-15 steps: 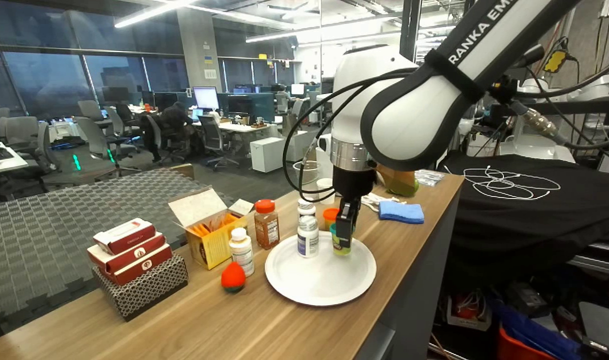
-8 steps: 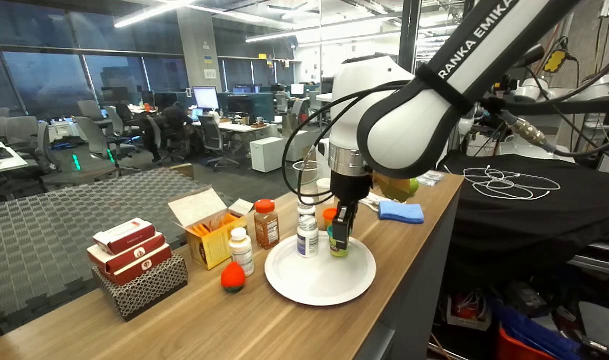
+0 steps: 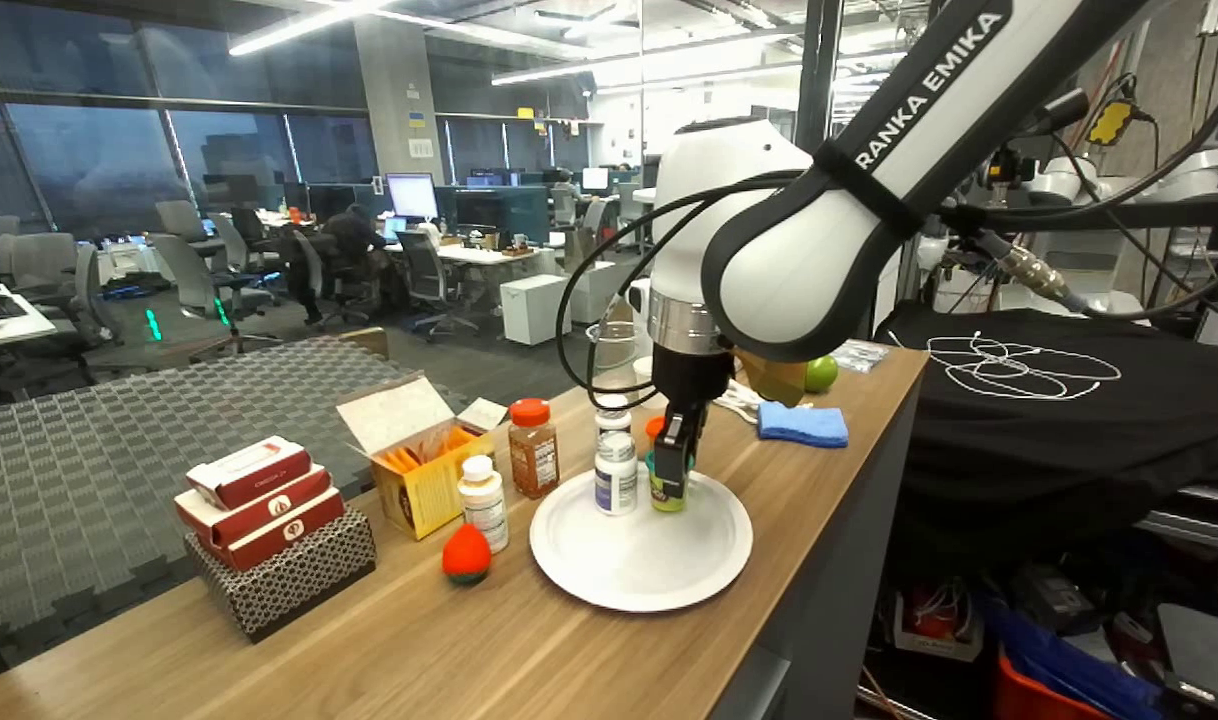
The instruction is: Pick up the bottles and small containers from the table and put them on the plate.
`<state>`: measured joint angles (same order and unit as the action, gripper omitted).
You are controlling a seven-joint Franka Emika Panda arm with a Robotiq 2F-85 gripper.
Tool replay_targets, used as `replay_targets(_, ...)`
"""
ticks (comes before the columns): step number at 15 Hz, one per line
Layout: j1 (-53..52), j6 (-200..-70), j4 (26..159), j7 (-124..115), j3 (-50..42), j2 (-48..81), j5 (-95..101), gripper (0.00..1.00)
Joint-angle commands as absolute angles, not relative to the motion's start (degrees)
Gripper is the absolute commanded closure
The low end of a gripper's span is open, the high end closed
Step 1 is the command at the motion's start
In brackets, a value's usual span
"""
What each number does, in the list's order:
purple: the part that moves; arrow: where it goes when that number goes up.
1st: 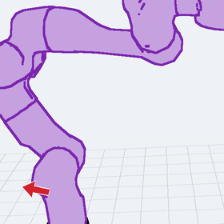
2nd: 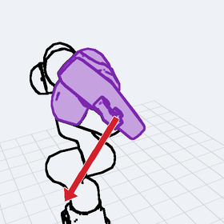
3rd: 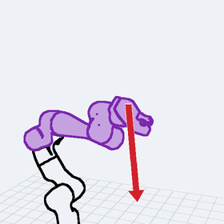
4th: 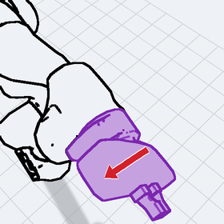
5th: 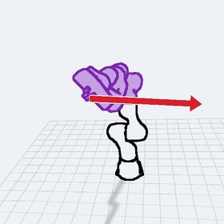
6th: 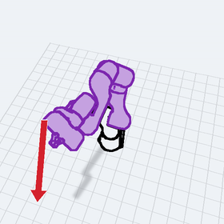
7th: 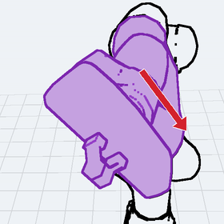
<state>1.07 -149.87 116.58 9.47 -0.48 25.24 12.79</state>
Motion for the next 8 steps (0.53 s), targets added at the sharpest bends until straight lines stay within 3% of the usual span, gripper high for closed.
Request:
replay_targets(1,1.03,-150.42,115.51,9.86,-0.35,25.6,11.95,0.23)
replay_targets(2,1.12,-150.38,115.48,9.99,-0.21,25.6,11.76,0.22)
replay_targets(4,1.2,-150.48,115.48,10.11,0.02,25.5,11.43,0.08)
replay_targets(5,1.17,-150.52,115.43,10.04,0.05,25.49,11.32,0.1)
replay_targets(7,1.14,-150.62,115.23,9.94,0.04,25.54,11.2,0.33)
replay_targets(8,1.14,-150.66,115.17,9.93,0.03,25.55,11.16,0.3)
